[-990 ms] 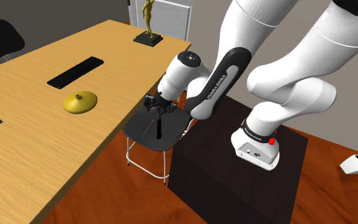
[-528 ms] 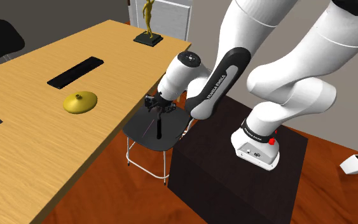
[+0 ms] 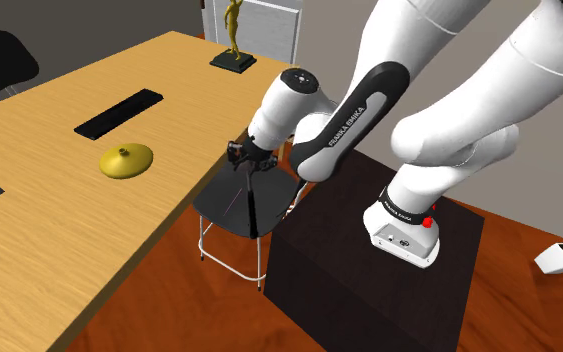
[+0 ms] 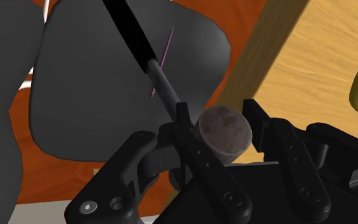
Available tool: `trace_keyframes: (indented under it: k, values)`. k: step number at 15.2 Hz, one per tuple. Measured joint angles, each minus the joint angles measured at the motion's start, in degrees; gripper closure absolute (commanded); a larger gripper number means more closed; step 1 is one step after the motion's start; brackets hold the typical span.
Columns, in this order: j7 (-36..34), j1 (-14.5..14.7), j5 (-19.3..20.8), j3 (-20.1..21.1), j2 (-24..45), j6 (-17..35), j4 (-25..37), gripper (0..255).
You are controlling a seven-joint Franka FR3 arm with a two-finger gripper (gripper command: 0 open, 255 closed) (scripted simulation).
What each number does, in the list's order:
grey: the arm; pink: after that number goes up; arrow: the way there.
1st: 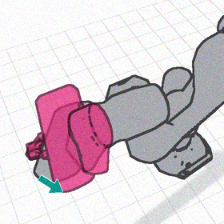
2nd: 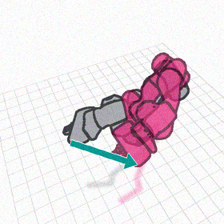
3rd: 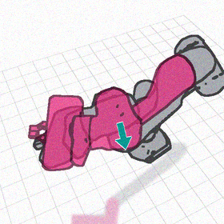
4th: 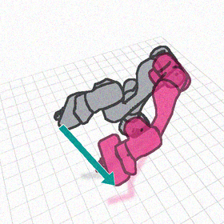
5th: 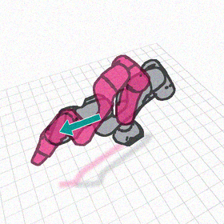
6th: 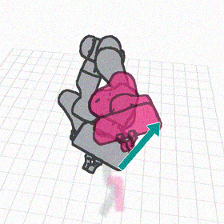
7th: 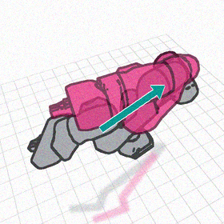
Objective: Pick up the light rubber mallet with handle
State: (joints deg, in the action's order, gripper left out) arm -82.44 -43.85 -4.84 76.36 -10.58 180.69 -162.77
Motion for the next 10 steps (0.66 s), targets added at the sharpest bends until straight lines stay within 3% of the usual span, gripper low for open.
trace_keyframes:
  k: [1,3,8,10]
  values:
    - [1.3,6.3,-1.6,-6.0,-0.5,-1.3,0.0,255]
    - [4.0,15.4,-4.8,-14.4,-2.0,-3.5,-0.1,255]
    - [9.0,27.4,-11.0,-25.5,-6.4,-9.5,0.6,255]
    - [10.0,29.5,-12.3,-27.3,-7.8,-11.2,0.9,255]
